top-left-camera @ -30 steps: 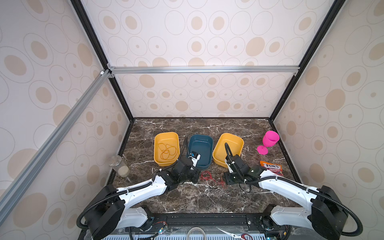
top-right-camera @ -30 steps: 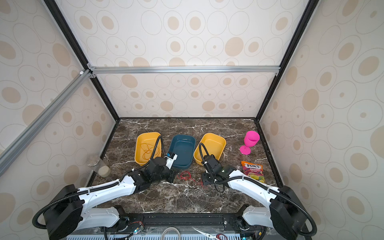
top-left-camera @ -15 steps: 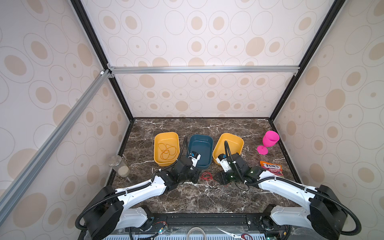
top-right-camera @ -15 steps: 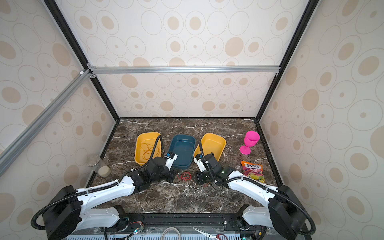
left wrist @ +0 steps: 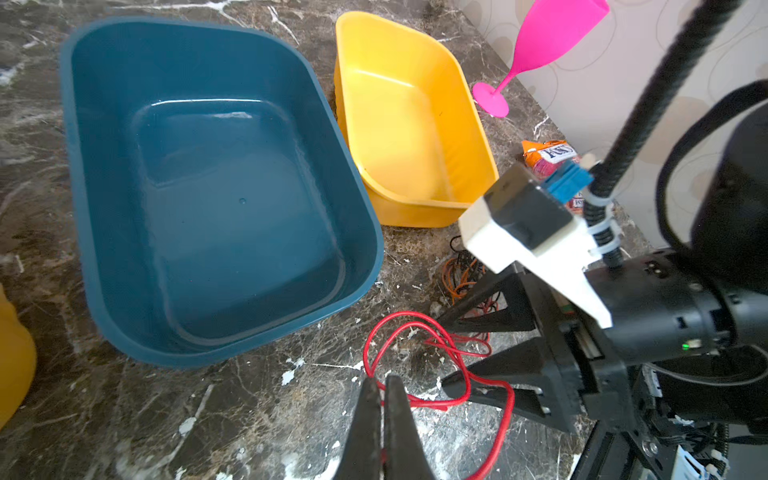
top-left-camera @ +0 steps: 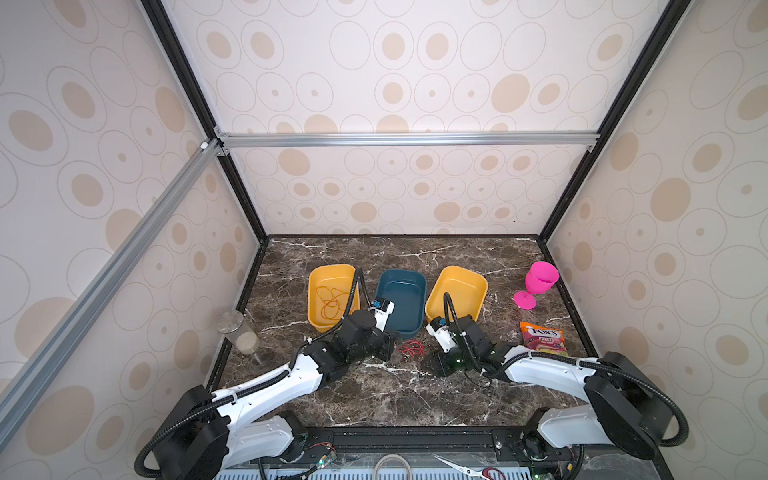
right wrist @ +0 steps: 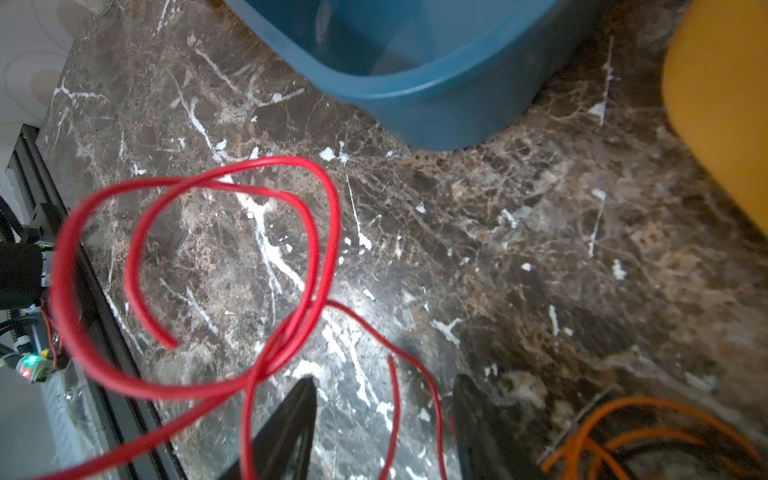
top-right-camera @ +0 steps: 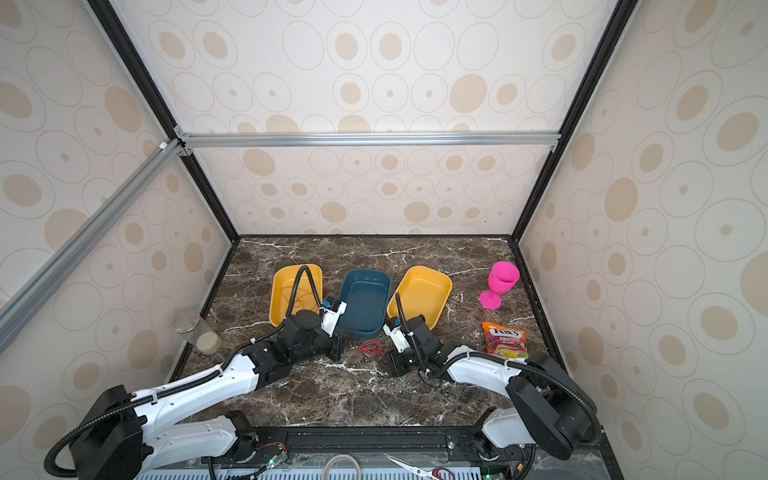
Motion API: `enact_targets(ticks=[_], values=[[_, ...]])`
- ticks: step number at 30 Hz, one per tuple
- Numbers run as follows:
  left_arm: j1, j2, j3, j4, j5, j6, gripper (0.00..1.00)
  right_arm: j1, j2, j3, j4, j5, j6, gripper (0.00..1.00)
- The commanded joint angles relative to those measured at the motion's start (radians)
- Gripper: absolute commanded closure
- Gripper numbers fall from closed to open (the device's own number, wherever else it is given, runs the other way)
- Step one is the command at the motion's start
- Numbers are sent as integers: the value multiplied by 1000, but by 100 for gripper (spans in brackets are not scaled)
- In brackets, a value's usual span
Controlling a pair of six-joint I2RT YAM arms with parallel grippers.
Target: Untangle the cables
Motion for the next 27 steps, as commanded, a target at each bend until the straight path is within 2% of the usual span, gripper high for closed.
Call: enact_targets(ticks=[1,3,4,7,15,27], values=[[21,-42,11,-10,24,-16,100,5,38,-9,29,58,-16,50],[29,-62,8,-14,27,-19,100,4,52,-7,27,69,-10,56],[35,-73,7,-21,24,-18,100,5,55,-9,28,70,-6,64],[59,-104,10,-46,14,-12,100,4,50,-17,24,94,10,77],[163,-178,15,-112,-44,-19,100,1,23,-43,-32,147,29,98],[274,-235,64,-218,-106,1,100,-14,-47,-39,-206,226,93,100]])
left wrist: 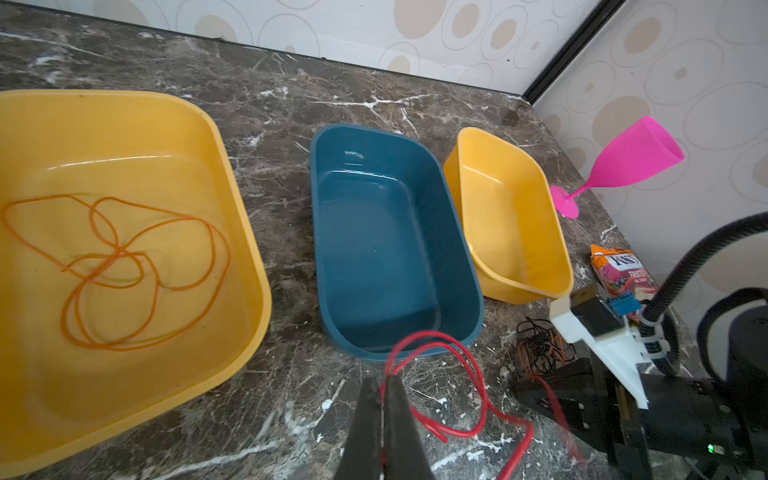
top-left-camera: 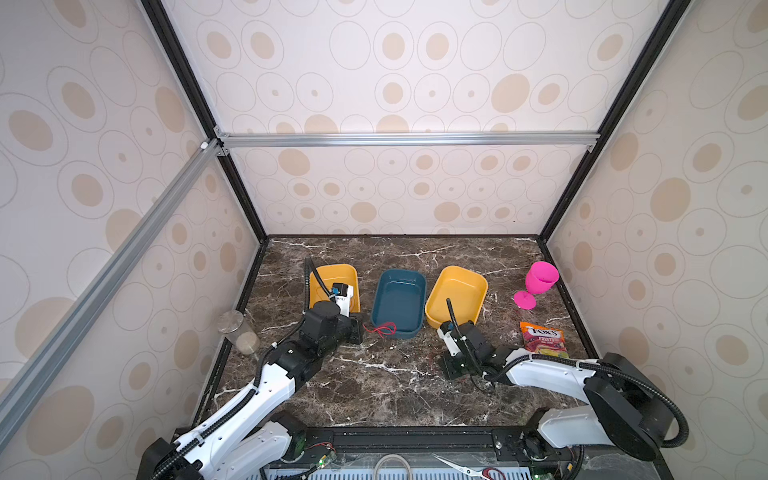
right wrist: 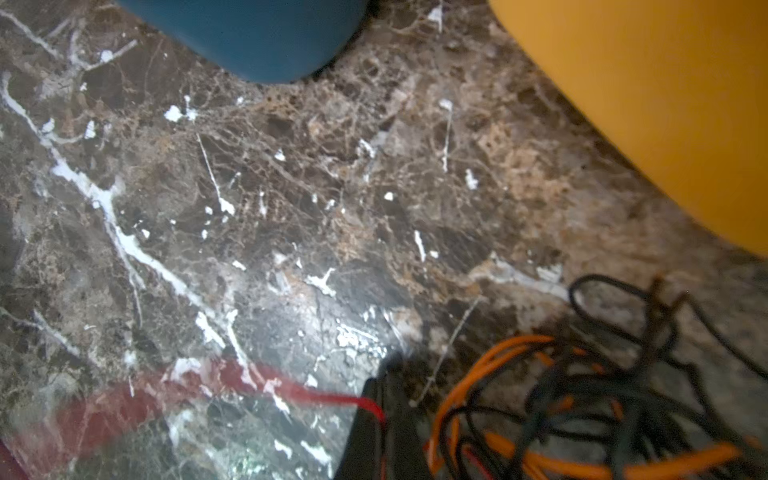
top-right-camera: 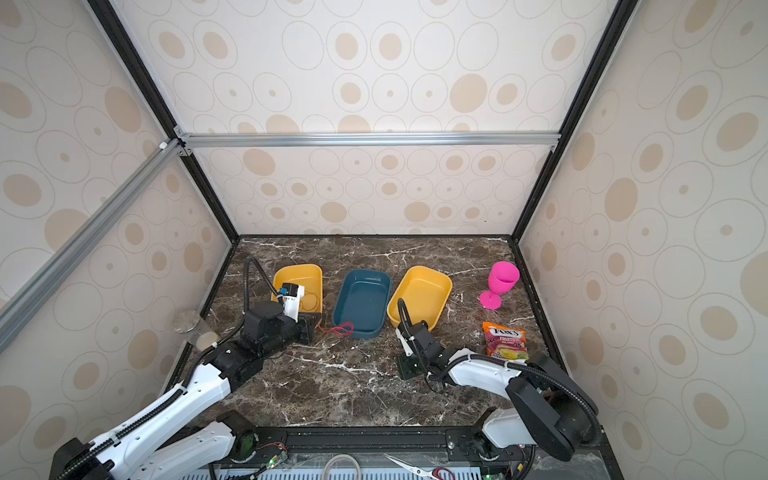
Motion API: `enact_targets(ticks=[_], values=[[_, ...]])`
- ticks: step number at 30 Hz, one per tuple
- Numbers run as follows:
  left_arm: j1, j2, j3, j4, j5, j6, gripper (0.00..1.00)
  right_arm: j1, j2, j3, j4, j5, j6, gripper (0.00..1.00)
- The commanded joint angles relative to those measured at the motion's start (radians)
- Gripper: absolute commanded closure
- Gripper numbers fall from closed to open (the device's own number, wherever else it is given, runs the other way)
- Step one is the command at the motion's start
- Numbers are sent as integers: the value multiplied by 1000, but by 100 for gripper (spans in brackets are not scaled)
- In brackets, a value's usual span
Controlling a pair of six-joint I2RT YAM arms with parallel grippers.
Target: Untangle the cables
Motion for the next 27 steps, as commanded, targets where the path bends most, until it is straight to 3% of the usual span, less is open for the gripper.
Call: enact_targets(ticks=[1,7,9,13,16,22,27], values=[[24,-25,69,-62,-40,15,100,-7,-12,10,-117,41,34,100],[40,-42,78,-54,25,28,100,-6,35,72,-192,23,17,97],[40,-33,79,-47,59,32,100,-5,48,90,-197,-17,-2,91],[41,-36,68,-19,129,44,100,-6,14,104,-187,-87,-18,63],[40,-43,46,28,213,47,100,-5,-46,121,-198,-132,-25,54],[37,-24,27,70,279,19,100,-6,-144,183,-225,-188,-10,53],[36,-18,0,153,293,-59,100,-6,-158,190,-80,-306,89,57]])
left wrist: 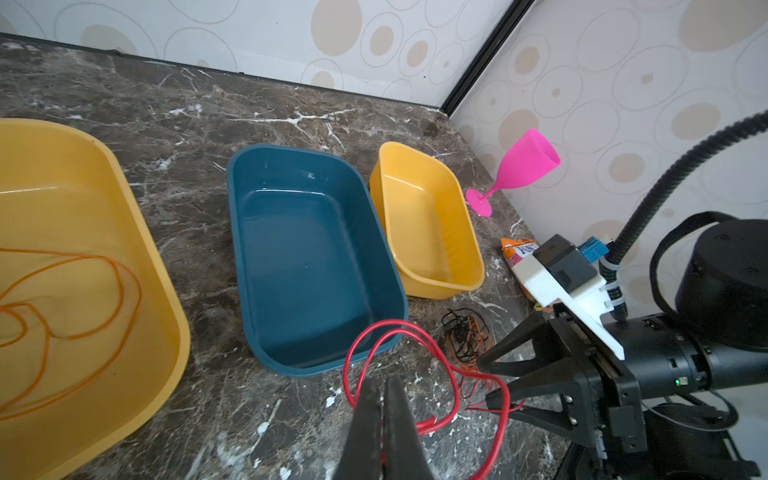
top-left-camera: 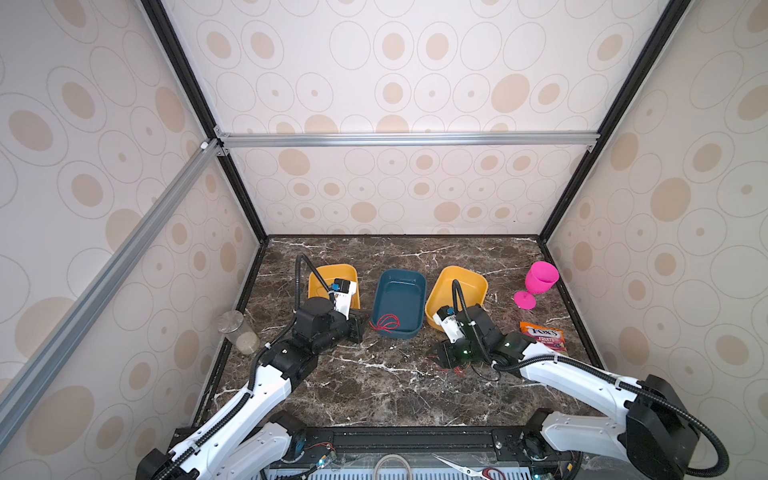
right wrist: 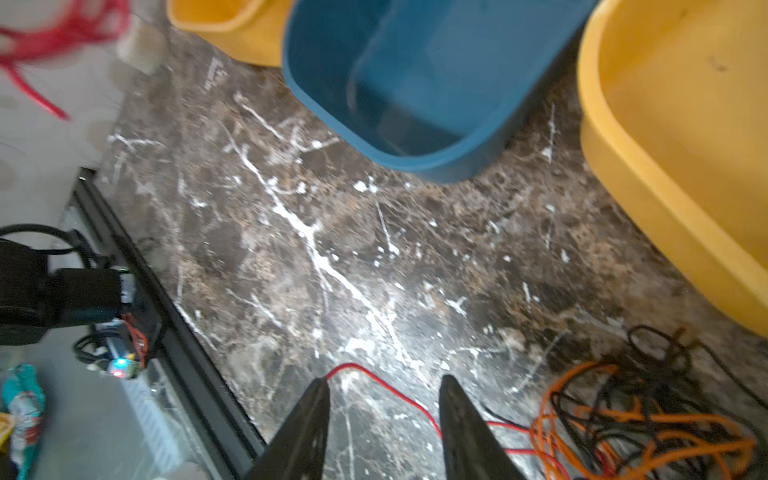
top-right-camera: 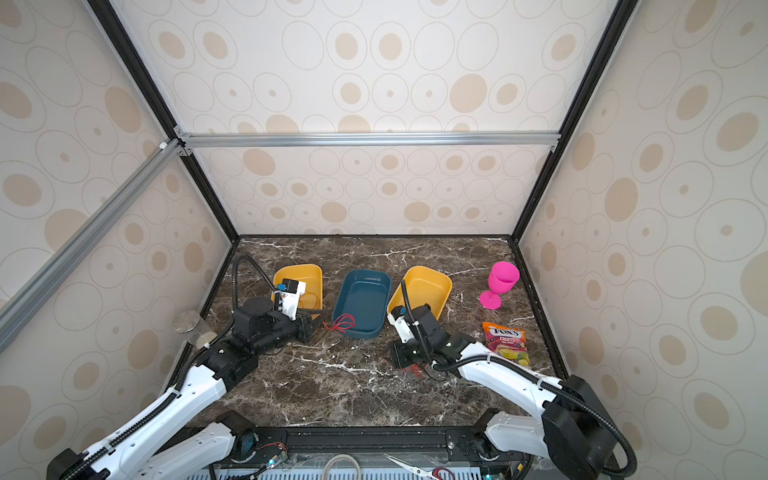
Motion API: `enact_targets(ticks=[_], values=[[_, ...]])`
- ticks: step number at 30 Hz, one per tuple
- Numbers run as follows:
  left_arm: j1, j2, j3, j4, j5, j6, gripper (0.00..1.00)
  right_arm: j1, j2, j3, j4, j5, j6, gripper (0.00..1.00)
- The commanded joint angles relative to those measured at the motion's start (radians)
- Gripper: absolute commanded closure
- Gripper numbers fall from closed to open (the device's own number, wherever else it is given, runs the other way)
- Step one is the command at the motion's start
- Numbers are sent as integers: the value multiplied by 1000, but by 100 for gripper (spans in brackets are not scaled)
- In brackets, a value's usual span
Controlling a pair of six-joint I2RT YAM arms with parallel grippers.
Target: Untangle the cables
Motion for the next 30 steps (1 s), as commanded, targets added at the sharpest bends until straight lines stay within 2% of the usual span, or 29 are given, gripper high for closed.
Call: enact_targets(ticks=[1,6,8,17,23,30], values=[[2,6,-19,97,33,-69,100,-1,1,-1,136,-116,100,58],[-2,6,-57,185,30,-156,100,-1,60,-40,420,-220,276,64],[-4,5,-57,186,22,-160,100,0,80,-28,419,-226,298,64],[-3,3,-60,171,-6,-151,100,24,85,22,19,-43,157,65],[-3,7,-60,174,-15,-148,100,23,56,39,-254,151,66,56],[-4,10,-61,167,-25,-142,100,23,76,105,-462,210,-4,51]])
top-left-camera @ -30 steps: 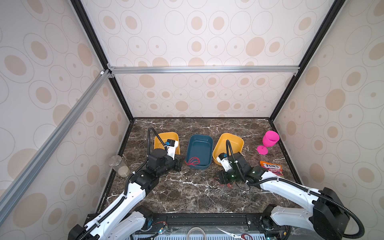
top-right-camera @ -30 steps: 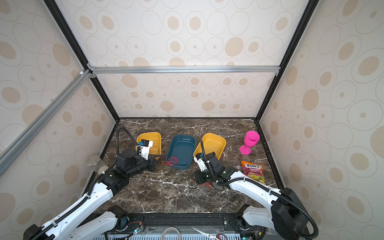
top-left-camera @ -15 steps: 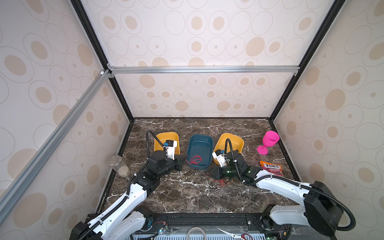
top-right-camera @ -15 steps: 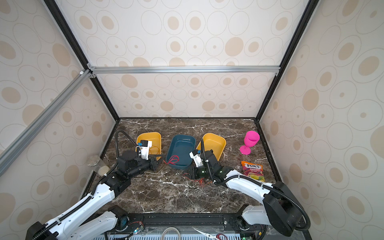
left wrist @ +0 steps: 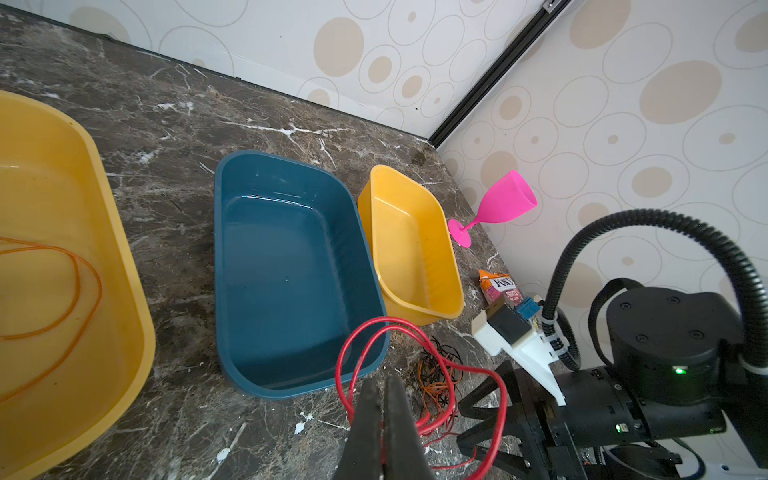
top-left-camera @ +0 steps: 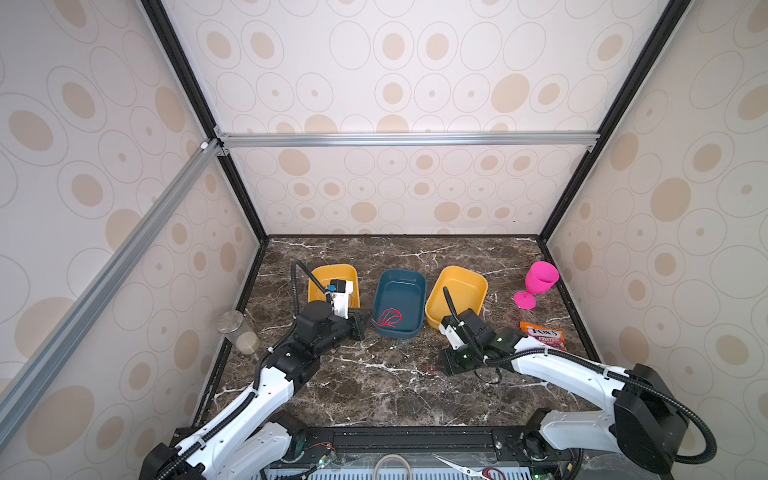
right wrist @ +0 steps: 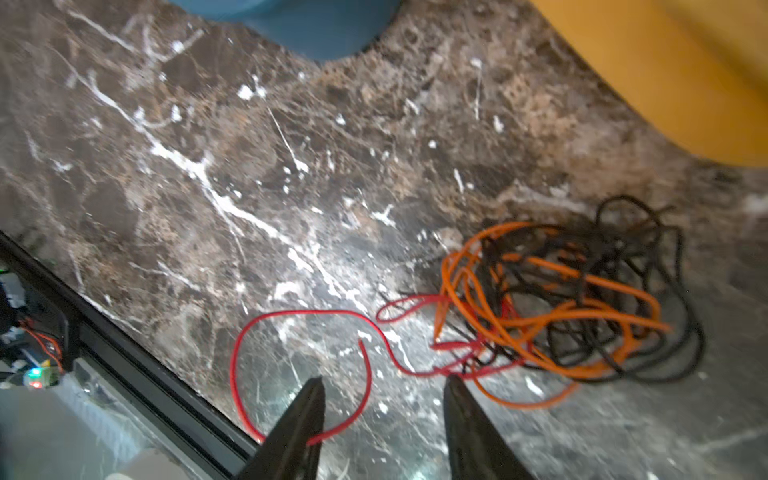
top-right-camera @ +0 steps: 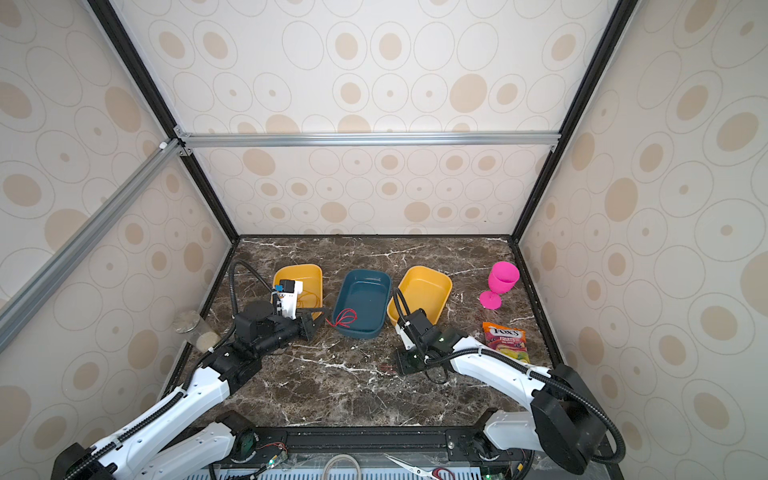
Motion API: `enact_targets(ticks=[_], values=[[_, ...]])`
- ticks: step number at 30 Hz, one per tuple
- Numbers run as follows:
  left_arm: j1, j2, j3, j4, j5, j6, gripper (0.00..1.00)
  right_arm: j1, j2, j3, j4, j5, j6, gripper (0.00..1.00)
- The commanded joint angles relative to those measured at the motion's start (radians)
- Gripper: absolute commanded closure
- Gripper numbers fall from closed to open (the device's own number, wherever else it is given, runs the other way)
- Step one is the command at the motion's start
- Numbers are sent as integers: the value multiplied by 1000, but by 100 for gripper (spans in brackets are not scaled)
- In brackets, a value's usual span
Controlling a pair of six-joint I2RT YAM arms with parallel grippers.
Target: Untangle the cables
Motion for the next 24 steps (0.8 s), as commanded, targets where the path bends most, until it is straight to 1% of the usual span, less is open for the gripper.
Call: enact_targets(ticks=[1,3,6,9,13,15,19,21,24], values=[[0,3,2,19,-12,1,100,5,-4,56,-178,101,-39,51],[-1,1,0,19,-13,0,100,7,-5,81,-228,162,-28,51],[-1,1,-10,35,7,-4,100,8,-8,87,-236,184,-37,53],[-2,18,-26,58,72,-9,100,9,-5,83,-215,175,-36,58],[-9,17,-42,65,67,-11,100,9,0,71,-162,131,-34,65],[-10,19,-51,79,75,-18,100,9,6,71,-155,117,-37,65],[-14,27,-63,102,84,-26,100,8,22,80,-163,116,-54,59],[-17,35,-65,115,96,-33,100,9,18,82,-155,110,-57,58],[-31,48,-71,138,108,-46,100,9,-26,62,-61,50,-52,59]])
